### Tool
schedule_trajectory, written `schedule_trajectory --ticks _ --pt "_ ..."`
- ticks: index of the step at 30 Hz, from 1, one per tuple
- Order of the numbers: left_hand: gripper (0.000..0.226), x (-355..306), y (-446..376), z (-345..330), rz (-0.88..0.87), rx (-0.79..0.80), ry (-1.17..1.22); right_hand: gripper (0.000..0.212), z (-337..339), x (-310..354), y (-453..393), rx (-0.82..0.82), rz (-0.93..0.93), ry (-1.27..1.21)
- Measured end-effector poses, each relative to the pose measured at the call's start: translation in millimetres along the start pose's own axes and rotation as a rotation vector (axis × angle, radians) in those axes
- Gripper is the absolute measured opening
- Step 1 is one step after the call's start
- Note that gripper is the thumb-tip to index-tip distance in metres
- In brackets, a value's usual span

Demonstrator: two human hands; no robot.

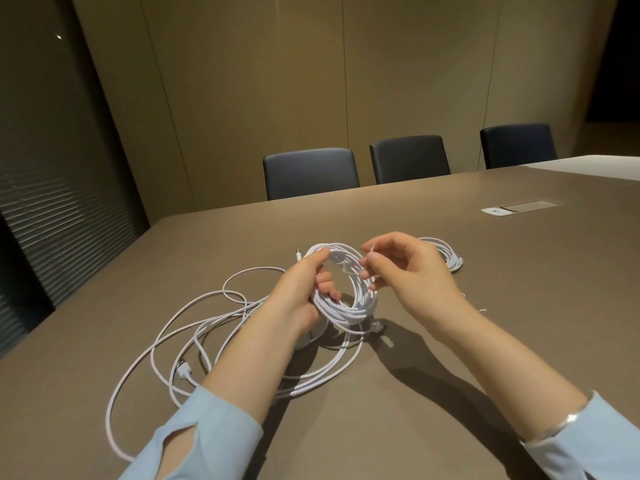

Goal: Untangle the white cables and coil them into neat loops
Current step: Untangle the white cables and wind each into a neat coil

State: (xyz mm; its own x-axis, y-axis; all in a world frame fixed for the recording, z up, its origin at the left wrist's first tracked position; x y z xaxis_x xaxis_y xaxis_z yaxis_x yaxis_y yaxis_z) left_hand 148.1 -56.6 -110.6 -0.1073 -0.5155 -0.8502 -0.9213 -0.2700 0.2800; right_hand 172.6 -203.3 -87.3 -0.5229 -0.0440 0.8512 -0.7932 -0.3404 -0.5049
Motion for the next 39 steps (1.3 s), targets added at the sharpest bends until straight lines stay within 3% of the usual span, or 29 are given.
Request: schedule_trajectory --ticks 9,15,21,26,30,33,39 --pt "0.022 -6.4 4.2 3.0 -0.127 -0.090 -0.188 0.016 -13.7 -17.6 6.1 -0.044 0.049 0.379" --pt "0.036 -3.6 3.4 -3.4 -0.124 0.012 -0.324 0.014 -30.9 -23.9 12.1 0.095 0.076 0.417" --pt "0.038 -5.8 4.8 -1.8 -0.180 -0.081 -0.501 0.015 -39.8 -22.4 16.9 0.136 0.131 0.365" --pt "0.031 -7.3 5.0 4.2 -0.151 -0.168 -0.403 0.030 -40.8 -23.6 20.0 0.046 0.102 0.228" --pt "0.040 -5.8 1.0 12.4 -0.032 -0.199 -0.194 0.042 -43.6 -26.9 22.0 0.044 0.034 0.104" --pt "0.045 -5.1 3.5 12.4 0.029 -0.197 -0.044 0.057 -49.5 -25.8 25.3 0.070 0.095 0.316" --pt "0.044 -2.5 11.9 3.6 0.105 -0.151 0.123 0.051 -68.7 -37.1 28.4 0.163 0.256 0.726"
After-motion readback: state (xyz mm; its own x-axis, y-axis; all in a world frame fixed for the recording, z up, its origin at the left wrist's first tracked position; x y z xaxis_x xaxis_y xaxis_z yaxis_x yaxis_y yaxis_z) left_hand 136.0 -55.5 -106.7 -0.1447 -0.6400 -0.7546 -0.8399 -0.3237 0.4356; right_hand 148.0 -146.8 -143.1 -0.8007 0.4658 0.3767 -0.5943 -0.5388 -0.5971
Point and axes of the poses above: each hand's wrist, its own y-axis away from the middle knuckle, its own z-axis out of the back of the hand, x = y × z, the point moved 4 cm from there along -y, towards the middle knuckle, and after that the axes turned 2 degrees about z, right-handed, at the moved point
